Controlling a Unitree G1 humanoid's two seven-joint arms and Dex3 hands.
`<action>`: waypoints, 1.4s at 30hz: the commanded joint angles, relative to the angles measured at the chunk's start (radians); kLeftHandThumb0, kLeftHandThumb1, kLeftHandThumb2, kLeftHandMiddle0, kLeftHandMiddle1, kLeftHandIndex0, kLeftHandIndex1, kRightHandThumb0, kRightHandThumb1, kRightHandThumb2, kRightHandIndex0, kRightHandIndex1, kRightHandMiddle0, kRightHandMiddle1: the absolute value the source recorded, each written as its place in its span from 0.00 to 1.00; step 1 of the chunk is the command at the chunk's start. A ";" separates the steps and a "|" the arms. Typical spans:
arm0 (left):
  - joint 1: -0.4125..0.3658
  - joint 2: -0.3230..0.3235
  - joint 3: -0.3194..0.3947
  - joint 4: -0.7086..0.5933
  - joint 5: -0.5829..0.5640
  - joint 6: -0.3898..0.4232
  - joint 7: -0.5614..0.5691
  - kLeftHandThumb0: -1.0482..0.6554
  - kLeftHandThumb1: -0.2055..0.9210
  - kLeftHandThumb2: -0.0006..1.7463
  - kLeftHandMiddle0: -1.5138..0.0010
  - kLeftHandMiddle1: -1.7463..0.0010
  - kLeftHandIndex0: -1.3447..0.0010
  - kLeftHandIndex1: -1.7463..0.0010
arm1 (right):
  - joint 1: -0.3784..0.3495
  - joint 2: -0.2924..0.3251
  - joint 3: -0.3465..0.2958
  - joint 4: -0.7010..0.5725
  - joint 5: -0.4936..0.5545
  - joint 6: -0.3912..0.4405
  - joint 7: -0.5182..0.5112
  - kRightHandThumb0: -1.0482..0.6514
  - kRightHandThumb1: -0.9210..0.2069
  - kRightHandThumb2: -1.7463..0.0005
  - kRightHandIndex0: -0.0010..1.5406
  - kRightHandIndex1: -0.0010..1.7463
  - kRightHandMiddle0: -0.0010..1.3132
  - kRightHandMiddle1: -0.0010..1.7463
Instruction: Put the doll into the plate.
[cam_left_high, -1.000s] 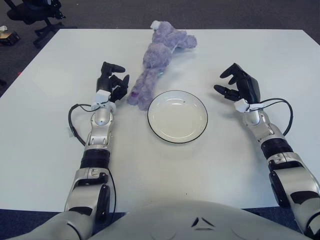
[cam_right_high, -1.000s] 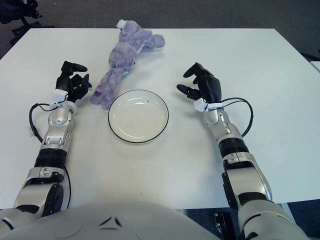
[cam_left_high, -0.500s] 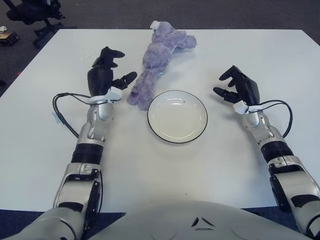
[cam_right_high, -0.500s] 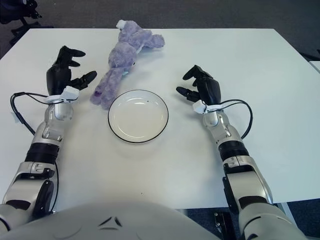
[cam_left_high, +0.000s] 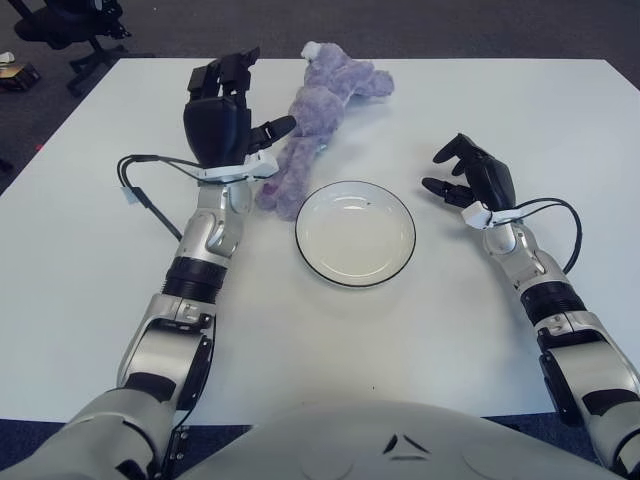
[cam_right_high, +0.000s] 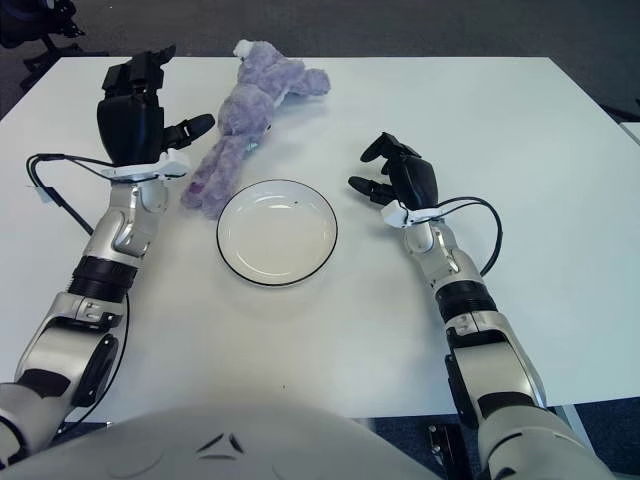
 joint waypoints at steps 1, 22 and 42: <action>-0.039 -0.007 -0.022 -0.015 -0.002 0.024 -0.030 0.20 1.00 0.20 0.77 0.93 0.86 0.68 | 0.010 -0.016 0.005 -0.018 -0.001 0.015 0.025 0.61 0.00 0.83 0.31 0.85 0.25 0.78; -0.079 -0.094 -0.077 -0.012 -0.139 0.002 -0.127 0.17 1.00 0.12 0.80 0.98 0.94 0.72 | 0.023 -0.022 0.000 -0.065 0.008 0.067 0.092 0.61 0.00 0.82 0.32 0.85 0.24 0.78; -0.132 -0.107 -0.114 0.037 -0.144 0.072 -0.253 0.15 1.00 0.11 0.80 0.99 0.93 0.74 | 0.026 -0.018 -0.002 -0.083 0.018 0.089 0.112 0.61 0.00 0.82 0.32 0.86 0.24 0.78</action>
